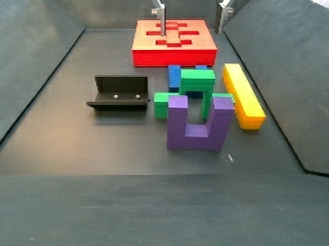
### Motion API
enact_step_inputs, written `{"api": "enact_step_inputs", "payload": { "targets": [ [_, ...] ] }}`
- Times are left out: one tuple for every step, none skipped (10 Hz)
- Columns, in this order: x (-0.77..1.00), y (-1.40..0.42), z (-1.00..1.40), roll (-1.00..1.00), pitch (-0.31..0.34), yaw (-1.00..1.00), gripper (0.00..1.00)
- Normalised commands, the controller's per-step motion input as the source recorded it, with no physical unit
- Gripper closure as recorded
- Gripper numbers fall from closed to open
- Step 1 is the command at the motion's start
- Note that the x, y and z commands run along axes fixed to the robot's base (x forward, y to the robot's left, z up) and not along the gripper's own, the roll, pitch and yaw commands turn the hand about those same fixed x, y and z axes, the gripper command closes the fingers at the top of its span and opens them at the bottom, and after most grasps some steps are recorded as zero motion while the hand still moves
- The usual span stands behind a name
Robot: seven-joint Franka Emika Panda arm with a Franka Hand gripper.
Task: Pick up the purple object. Move up. Move to above the board. Insert the purple object.
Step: Pick up the purple object.
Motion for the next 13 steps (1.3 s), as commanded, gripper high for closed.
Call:
{"api": "enact_step_inputs", "payload": {
  "targets": [
    [-0.04, 0.0, -0.01, 0.0, 0.0, 0.0, 0.0],
    [0.2, 0.35, 0.0, -0.02, 0.0, -0.2, 0.0],
    [0.63, 0.52, 0.12, -0.01, 0.027, -0.1, 0.0],
    [0.81, 0.59, 0.18, -0.02, 0.074, -0.03, 0.0],
    [0.8, 0.61, 0.26, -0.01, 0.087, 0.0, 0.0],
    [0.84, 0.55, 0.31, 0.0, 0.126, 0.0, 0.0],
    [0.87, 0.49, 0.31, 0.0, 0.149, 0.0, 0.0],
    [0.82, 0.39, 0.15, -0.05, 0.131, 0.0, 0.0],
    [0.43, 0.28, 0.0, -0.15, 0.047, -0.05, 0.0],
    [0.39, 0.35, -0.01, -0.14, 0.046, -0.13, 0.0],
    [0.57, 0.38, -0.04, -0.15, 0.084, -0.23, 0.0],
    [0.63, 0.21, -0.11, -0.12, 0.094, -0.28, 0.0],
    [0.44, 0.02, -0.07, -0.04, 0.033, -0.18, 0.0]
  ]
}}
